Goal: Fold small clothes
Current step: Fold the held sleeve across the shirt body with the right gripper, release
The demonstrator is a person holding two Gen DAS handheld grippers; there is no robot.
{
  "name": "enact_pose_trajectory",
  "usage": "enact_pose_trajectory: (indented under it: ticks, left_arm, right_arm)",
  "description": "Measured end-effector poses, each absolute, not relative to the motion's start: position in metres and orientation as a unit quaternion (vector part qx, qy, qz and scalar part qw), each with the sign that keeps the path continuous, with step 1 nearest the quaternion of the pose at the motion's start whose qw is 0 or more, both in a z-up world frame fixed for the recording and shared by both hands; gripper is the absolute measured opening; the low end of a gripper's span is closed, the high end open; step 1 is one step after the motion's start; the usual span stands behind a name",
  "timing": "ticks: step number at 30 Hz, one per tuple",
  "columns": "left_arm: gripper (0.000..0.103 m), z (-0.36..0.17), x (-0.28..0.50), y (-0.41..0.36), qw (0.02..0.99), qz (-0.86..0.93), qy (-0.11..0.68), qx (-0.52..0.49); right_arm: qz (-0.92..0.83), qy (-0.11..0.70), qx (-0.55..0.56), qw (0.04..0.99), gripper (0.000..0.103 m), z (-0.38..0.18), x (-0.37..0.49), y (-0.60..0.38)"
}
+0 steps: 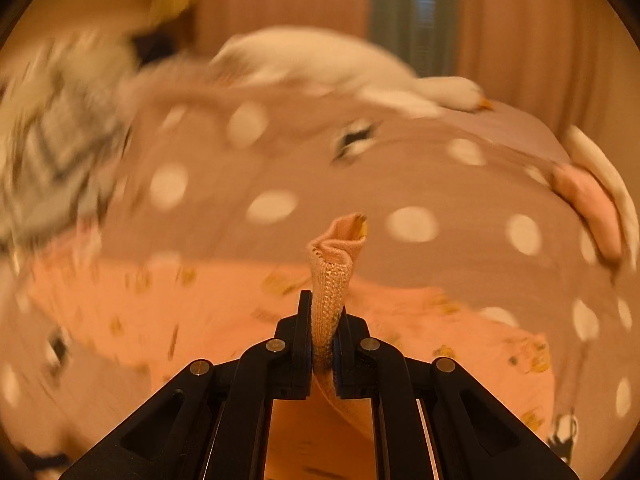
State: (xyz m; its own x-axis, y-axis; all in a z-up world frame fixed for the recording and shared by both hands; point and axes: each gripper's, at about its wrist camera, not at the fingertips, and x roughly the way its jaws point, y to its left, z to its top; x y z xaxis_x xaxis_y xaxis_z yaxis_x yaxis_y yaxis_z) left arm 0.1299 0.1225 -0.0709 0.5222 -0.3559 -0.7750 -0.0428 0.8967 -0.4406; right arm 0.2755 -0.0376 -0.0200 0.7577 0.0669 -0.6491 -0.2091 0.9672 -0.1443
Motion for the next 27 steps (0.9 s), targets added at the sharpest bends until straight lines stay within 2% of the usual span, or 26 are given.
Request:
enact_pose_trajectory:
  ticks: [3, 4, 5, 6, 7, 8, 12, 14, 18, 22, 26, 27]
  left_arm:
    - [0.103, -0.074, 0.134, 0.130, 0.847, -0.085, 0.480, -0.213]
    - [0.103, -0.074, 0.136, 0.131, 0.847, -0.083, 0.480, -0.215]
    - [0.103, -0.075, 0.136, 0.132, 0.846, -0.082, 0.480, -0.217]
    - [0.103, -0.075, 0.137, 0.133, 0.845, -0.081, 0.481, -0.219]
    - [0.103, -0.075, 0.139, 0.133, 0.845, -0.080, 0.481, -0.220]
    - [0.103, -0.074, 0.140, 0.133, 0.846, -0.078, 0.480, -0.220]
    - [0.103, -0.068, 0.148, 0.132, 0.853, -0.067, 0.464, -0.228]
    - [0.103, -0.064, 0.156, 0.126, 0.853, -0.075, 0.460, -0.235]
    - [0.102, -0.051, 0.181, 0.096, 0.855, -0.119, 0.452, -0.227]
    - [0.101, -0.039, 0.212, 0.057, 0.852, -0.167, 0.448, -0.213]
    - [0.090, -0.038, 0.248, 0.025, 0.839, -0.205, 0.450, -0.229]
    - [0.084, -0.040, 0.256, 0.018, 0.835, -0.214, 0.451, -0.231]
  right_arm:
    - [0.088, 0.371, -0.159, 0.911, 0.010, -0.052, 0.277, -0.005]
    - [0.093, 0.378, -0.172, 0.905, 0.014, -0.061, 0.275, 0.002]
    - [0.102, 0.385, -0.179, 0.900, 0.025, -0.066, 0.272, 0.005]
    - [0.114, 0.387, -0.176, 0.898, 0.032, -0.066, 0.269, 0.002]
    - [0.129, 0.388, -0.165, 0.897, 0.046, -0.064, 0.265, 0.000]
    - [0.148, 0.386, -0.149, 0.898, 0.054, -0.060, 0.262, -0.004]
    - [0.218, 0.348, -0.038, 0.911, 0.057, -0.032, 0.238, -0.054]
    - [0.220, 0.337, 0.026, 0.915, 0.068, -0.025, 0.231, -0.088]
    - [0.167, 0.341, 0.135, 0.915, 0.069, -0.032, 0.218, -0.169]
    - [0.108, 0.352, 0.192, 0.910, 0.068, -0.048, 0.209, -0.229]
    - [0.085, 0.345, 0.246, 0.902, 0.061, -0.060, 0.196, -0.268]
    - [0.083, 0.342, 0.253, 0.901, 0.060, -0.062, 0.195, -0.272]
